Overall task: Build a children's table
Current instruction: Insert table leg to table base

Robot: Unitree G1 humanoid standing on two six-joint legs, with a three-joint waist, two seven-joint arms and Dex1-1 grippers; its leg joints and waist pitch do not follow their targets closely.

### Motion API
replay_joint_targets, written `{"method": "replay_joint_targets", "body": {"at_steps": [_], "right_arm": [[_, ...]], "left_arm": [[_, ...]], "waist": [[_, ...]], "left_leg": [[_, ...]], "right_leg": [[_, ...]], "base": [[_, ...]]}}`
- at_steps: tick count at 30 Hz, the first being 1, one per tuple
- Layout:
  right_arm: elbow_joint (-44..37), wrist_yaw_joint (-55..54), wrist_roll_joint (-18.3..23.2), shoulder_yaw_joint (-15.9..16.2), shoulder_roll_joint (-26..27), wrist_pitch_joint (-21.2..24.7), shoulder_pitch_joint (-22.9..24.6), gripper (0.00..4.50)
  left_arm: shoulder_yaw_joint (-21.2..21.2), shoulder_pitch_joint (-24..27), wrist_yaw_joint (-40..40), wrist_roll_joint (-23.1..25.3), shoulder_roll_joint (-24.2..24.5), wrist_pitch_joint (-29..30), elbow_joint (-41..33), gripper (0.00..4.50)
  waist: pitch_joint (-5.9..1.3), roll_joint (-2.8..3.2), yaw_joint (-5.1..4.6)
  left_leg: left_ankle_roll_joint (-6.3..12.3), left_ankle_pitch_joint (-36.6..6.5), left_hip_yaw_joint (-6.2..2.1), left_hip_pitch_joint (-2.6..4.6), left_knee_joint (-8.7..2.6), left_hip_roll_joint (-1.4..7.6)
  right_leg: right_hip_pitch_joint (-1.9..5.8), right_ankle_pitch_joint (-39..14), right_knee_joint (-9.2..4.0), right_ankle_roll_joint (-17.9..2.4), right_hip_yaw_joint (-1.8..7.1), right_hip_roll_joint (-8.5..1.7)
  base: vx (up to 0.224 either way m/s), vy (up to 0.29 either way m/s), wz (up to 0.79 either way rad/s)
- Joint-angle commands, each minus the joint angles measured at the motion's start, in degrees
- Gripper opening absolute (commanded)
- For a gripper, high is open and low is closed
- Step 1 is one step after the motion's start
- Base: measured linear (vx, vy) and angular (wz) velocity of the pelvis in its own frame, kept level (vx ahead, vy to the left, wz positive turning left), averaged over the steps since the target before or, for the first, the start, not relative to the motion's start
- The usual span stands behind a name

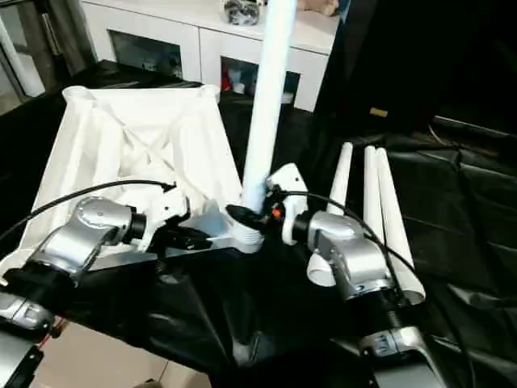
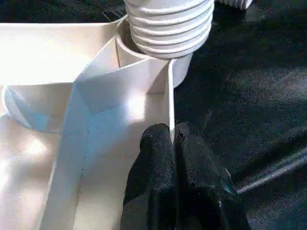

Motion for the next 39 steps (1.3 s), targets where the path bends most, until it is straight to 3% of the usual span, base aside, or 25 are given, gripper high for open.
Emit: {"method": "replay_joint_targets", "body": {"at_steps": [1, 5, 10, 15, 27, 36, 39], "right_arm": [[1.6, -0.2, -0.8, -0.1, -0.4, 0.1, 0.7, 1.91], [3.9, -1.4, -1.1, -1.1, 0.1, -0.9, -0.3, 1.91], [6.6, -1.3, -1.8, -0.9, 0.4, -1.8, -1.2, 1.91], [8.1, -1.0, -1.7, -1.2, 0.6, -2.0, -1.4, 1.91], [8.9, -0.7, -1.0, -2.1, 1.0, -2.7, 0.6, 1.91], [11.1, -2.6, 3.1, -7.9, 2.9, -4.0, 3.8, 1.91], [11.6, -2.3, 3.8, -9.0, 3.1, -5.3, 5.7, 1.91]], "left_arm": [[0.6, -1.2, -0.7, -1.1, -1.7, -1.1, 0.1, 0.0], [0.2, -0.8, -2.6, -1.7, -1.6, -0.7, -0.7, 0.0], [-0.4, -0.3, -2.4, -1.1, -1.9, -1.3, -0.1, 0.0], [-0.4, 0.0, -2.3, -1.0, -2.1, -0.8, -0.2, 0.0], [0.2, -0.4, -0.1, -0.1, -2.3, -1.4, 0.6, 0.0], [0.6, -0.9, 0.6, 0.4, -2.4, -1.6, 1.3, 0.0], [0.7, -1.2, 1.2, 0.6, -2.6, -1.8, 1.8, 0.0]], "waist": [[-3.4, 0.82, -0.12], [-3.41, 0.95, -0.25], [-3.47, 0.91, -0.25], [-3.31, 1.03, -0.3], [-3.25, 1.24, -0.19], [-3.27, 1.35, 0.19], [-3.21, 1.66, 0.42]], "left_leg": [[-0.39, -7.9, -0.12, 0.21, -4.34, 1.68], [-0.91, -9.0, -0.15, 0.28, -4.45, 1.78], [-0.08, -7.3, -0.06, 0.13, -4.35, 1.69], [-0.62, -9.4, -0.12, 0.27, -4.54, 1.83], [-0.82, -10.5, -0.18, 0.35, -4.77, 1.92], [-0.44, -10.6, -0.08, 0.42, -4.84, 1.95], [-0.41, -11.2, -0.05, 0.52, -4.92, 1.98]], "right_leg": [[2.38, -3.8, -4.65, -12.9, 2.12, -3.81], [2.27, -4.9, -4.75, -13.1, 2.12, -3.85], [2.48, -1.4, -4.47, -13.8, 2.07, -3.76], [2.31, -5.1, -4.85, -13.4, 2.11, -3.86], [2.13, -5.9, -5.02, -13.1, 2.13, -3.83], [2.06, -5.7, -5.22, -13.2, 2.19, -3.94], [1.91, -6.4, -5.39, -13.1, 2.19, -3.93]], "base": [[0.0, 0.0, 0.0], [0.0, 0.0, 0.0], [0.0, 0.0, 0.0], [0.0, 0.0, 0.0], [0.0, 0.0, 0.0], [0.0, 0.0, 0.0], [0.0, 0.0, 0.0]]}}
